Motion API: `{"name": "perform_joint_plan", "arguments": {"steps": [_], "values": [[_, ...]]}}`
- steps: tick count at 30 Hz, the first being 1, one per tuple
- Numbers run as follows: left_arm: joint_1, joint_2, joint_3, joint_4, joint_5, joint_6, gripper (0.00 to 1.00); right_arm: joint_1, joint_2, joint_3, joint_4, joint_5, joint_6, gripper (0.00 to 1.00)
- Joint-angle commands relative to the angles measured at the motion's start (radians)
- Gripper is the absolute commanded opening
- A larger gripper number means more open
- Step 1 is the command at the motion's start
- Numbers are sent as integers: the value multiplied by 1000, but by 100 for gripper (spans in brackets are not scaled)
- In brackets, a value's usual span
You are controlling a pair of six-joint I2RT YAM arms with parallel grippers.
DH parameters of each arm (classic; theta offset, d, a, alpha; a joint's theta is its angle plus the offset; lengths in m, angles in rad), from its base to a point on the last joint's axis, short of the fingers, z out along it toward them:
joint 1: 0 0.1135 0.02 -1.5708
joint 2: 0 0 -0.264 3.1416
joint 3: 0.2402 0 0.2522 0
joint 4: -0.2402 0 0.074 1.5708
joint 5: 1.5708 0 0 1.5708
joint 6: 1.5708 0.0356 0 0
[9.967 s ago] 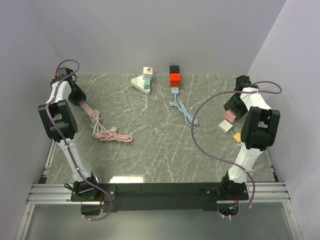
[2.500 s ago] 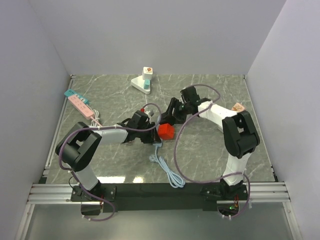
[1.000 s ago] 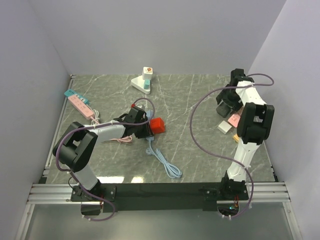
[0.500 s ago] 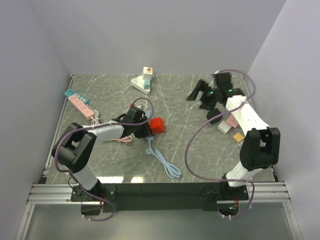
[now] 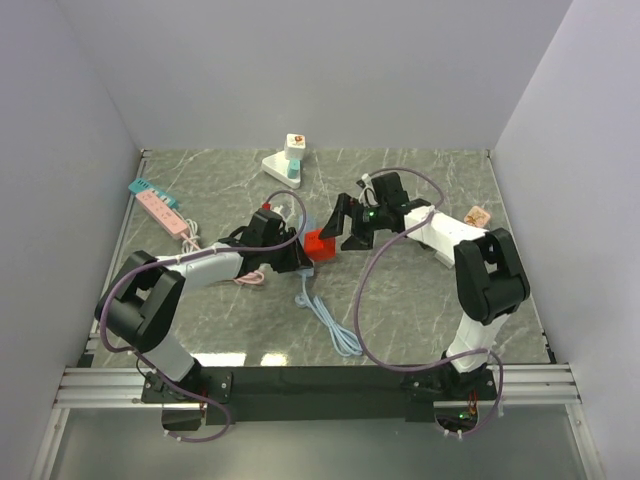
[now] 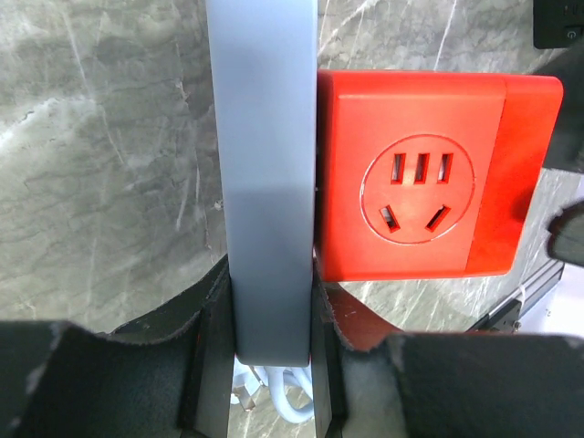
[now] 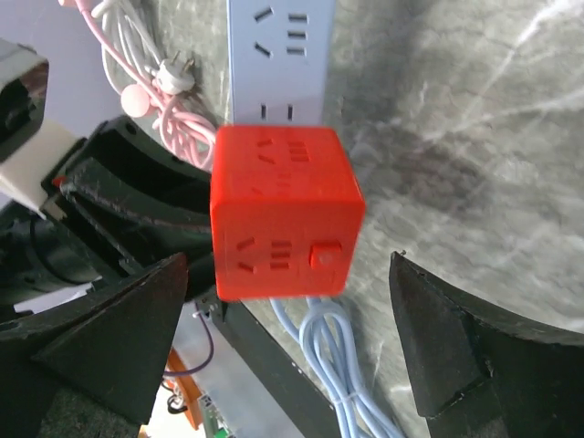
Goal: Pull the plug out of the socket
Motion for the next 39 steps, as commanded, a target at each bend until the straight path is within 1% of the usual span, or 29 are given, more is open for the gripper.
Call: {"name": "perform_joint_plan", "arguments": {"steps": [1,3,8,12,14,15,16,18,19,23,24,25,28,29,31,32,33,35,37,38,39], "values": [[1,-42,12,88,54,-9,0,22,26,61,62,-18,20,97],[1,-48,12,92,57,-12,0,34,49,83,33,-5,7,98],[2,-52,35,95,74,-14,1,75,93,106,47,-28,26,98],[1,-40,52,86,72,-12,0,114,125,156,16,-12,32,98],[2,-43,49,92,72,-16,0,120,139,153,30,-20,50,90],[1,-45,48,91,69,-17,0,120,141,147,38,-20,59,85],[1,-48,46,88,63,-14,0,120,142,146,39,-20,67,71],[2,-51,46,75,54,-11,0,120,141,144,27,-9,69,53],[4,-52,45,74,49,-6,1,120,141,149,15,-3,58,38],[17,-62,20,75,37,-8,0,111,153,199,-79,0,9,18],[21,-62,17,65,31,-6,0,99,153,224,-114,-9,-3,11],[30,-57,14,60,28,-2,0,73,153,231,-125,-20,-17,0],[51,-65,-24,75,35,-2,0,7,141,265,-159,-83,-52,0],[57,-78,-46,78,37,-8,0,-41,139,271,-165,-107,-59,0],[68,-98,-63,81,38,-8,0,-98,147,294,-180,-199,-78,0],[68,-118,-73,77,34,-6,0,-136,159,307,-195,-219,-92,0],[68,-124,-77,74,26,-5,0,-151,167,348,-256,-225,-109,0],[74,-131,-81,66,24,0,1,-167,167,368,-281,-224,-145,0],[79,-124,-78,68,31,-3,0,-155,144,330,-220,-212,-93,0],[80,-115,-75,72,32,-2,0,-147,101,293,-165,-200,-50,0],[80,-114,-71,75,32,-5,0,-107,76,205,-60,-180,-5,0]]}}
